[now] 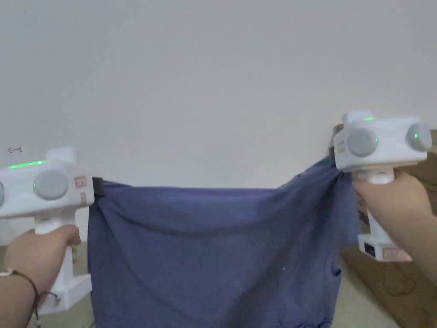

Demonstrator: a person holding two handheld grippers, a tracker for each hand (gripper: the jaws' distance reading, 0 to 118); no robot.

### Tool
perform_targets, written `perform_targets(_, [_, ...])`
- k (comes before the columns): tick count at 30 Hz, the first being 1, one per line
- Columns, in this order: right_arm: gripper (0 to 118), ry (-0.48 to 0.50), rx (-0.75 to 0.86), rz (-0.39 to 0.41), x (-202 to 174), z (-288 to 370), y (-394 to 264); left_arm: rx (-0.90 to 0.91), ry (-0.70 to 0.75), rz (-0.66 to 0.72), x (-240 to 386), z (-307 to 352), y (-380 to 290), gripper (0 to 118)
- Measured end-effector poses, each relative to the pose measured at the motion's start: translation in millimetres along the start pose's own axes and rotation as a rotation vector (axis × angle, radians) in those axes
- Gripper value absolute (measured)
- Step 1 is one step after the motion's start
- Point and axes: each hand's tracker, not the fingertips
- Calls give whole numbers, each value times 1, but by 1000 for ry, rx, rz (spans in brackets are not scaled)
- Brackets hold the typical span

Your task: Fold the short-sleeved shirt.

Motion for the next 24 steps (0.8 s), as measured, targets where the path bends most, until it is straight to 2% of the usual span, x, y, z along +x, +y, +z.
perform_targets(3, [1,57,-153,-100,6,-16,-122,-135,-30,92,-19,3,-104,2])
perform_targets(6, [1,49,-364,-89,20,-9,-253,-234,33,100,-35,41,-208,2])
perform_targets(8, [1,67,-481,-8,31,24,-337,-319,-29,77,-49,73,-268,2])
perform_targets(10, [1,111,-567,-45,49,66,-397,-403,-55,-6,-56,114,-311,2])
perform_targets(12, [1,105,-598,-70,69,117,-433,-460,-61,-50,-68,160,-342,2])
perform_targets(15, [1,162,-625,-49,97,192,-470,-472,-61,-62,-89,224,-368,2])
perform_targets(20, [1,249,-669,135,116,275,-508,-536,-69,-113,-110,292,-394,2])
perform_targets(24, [1,279,-691,138,123,300,-519,-622,-103,-208,-120,326,-415,2])
